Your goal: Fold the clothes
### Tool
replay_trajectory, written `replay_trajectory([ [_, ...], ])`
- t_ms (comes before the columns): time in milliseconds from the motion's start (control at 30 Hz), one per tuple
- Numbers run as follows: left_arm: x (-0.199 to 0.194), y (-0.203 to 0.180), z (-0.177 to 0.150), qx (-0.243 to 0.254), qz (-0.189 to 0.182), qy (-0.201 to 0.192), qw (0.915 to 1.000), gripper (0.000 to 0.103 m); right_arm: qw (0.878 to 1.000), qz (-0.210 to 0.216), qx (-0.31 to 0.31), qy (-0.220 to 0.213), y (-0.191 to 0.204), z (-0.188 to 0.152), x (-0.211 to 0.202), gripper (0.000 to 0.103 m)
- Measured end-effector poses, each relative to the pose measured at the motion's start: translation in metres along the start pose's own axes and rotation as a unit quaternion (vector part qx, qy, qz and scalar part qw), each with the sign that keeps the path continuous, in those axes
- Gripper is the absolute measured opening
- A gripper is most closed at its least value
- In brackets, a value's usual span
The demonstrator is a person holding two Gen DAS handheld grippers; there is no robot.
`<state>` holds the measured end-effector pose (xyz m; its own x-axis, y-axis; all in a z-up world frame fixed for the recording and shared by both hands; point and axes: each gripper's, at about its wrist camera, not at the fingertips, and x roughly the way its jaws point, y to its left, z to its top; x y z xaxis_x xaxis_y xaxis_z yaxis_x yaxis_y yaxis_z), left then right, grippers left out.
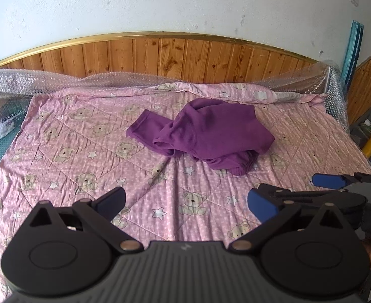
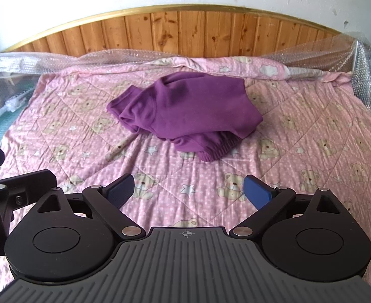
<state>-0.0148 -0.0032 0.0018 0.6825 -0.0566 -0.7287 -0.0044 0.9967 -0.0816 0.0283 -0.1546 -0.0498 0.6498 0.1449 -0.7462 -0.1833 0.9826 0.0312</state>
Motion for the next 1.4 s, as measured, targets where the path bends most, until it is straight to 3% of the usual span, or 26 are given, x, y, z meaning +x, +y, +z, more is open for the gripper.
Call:
replay_trajectory([
  [167, 0.004, 0.006, -0.002, 0.005, -0.008, 0.024, 0.9997, 0.103, 1.0, -0.002, -0.001, -0.003, 0.002, 0.001, -0.002, 0.095],
  [367, 0.005, 0.011, -0.007, 0.004, -0.02, 0.026, 0.9995, 0.103, 1.0, 0.003, -0.003, -0.004, 0.001, 0.0, -0.001, 0.094],
  [500, 0.006, 0.009, -0.009, 0.007, -0.032, 0.028, 0.9991, 0.082, 1.0, 0.005, -0.003, -0.002, 0.0, -0.002, -0.001, 0.086],
  [533, 0.006, 0.009, -0.009, 0.008, -0.034, 0.027, 0.999, 0.072, 1.0, 0.001, -0.007, -0.001, 0.0, -0.002, -0.001, 0.077],
  [567, 0.006, 0.008, -0.01, 0.009, -0.035, 0.025, 0.999, 0.054, 1.0, -0.003, -0.011, 0.0, 0.001, -0.003, -0.001, 0.059],
  [600, 0.006, 0.008, -0.01, 0.011, -0.037, 0.024, 0.999, 0.046, 1.0, -0.007, -0.015, 0.001, 0.002, -0.003, -0.001, 0.045],
  [633, 0.006, 0.007, -0.01, 0.011, -0.039, 0.022, 0.9989, 0.032, 1.0, -0.008, -0.017, 0.003, 0.001, -0.004, 0.0, 0.019],
  [667, 0.006, 0.008, -0.011, 0.011, -0.04, 0.018, 0.999, 0.015, 1.0, -0.008, -0.019, 0.005, 0.001, -0.005, 0.0, 0.005],
  [733, 0.004, 0.008, -0.011, 0.01, -0.044, 0.008, 0.999, 0.0, 1.0, -0.007, -0.024, -0.005, 0.001, -0.007, -0.003, 0.0],
  [867, 0.002, 0.009, -0.012, 0.004, -0.055, -0.011, 0.9984, 0.0, 0.999, -0.004, -0.031, -0.02, 0.004, -0.005, -0.009, 0.0],
  [967, 0.002, 0.009, -0.012, 0.0, -0.068, -0.017, 0.9975, 0.0, 0.999, 0.0, -0.03, -0.018, 0.005, -0.004, -0.008, 0.0],
  [1133, 0.005, 0.005, -0.009, -0.008, -0.052, -0.012, 0.9985, 0.002, 1.0, -0.005, -0.027, -0.011, 0.003, -0.001, -0.002, 0.0],
  [1200, 0.011, 0.008, -0.005, -0.016, -0.043, -0.005, 0.9989, 0.045, 0.999, -0.019, -0.028, -0.003, 0.0, 0.001, 0.004, 0.013],
  [1233, 0.014, 0.009, -0.003, -0.019, -0.04, -0.003, 0.999, 0.092, 0.999, -0.026, -0.034, 0.002, -0.001, 0.001, 0.008, 0.042],
  [1267, 0.017, 0.01, -0.001, -0.02, -0.037, -0.003, 0.9991, 0.103, 0.998, -0.038, -0.04, 0.001, -0.002, 0.001, 0.01, 0.081],
  [1300, 0.02, 0.01, 0.002, -0.019, -0.037, -0.009, 0.9991, 0.103, 0.998, -0.045, -0.043, -0.007, -0.004, 0.0, 0.012, 0.092],
  [1400, 0.041, 0.01, 0.014, -0.029, -0.025, 0.018, 0.9991, 0.103, 0.999, -0.035, -0.025, -0.003, -0.022, 0.002, 0.023, 0.092],
])
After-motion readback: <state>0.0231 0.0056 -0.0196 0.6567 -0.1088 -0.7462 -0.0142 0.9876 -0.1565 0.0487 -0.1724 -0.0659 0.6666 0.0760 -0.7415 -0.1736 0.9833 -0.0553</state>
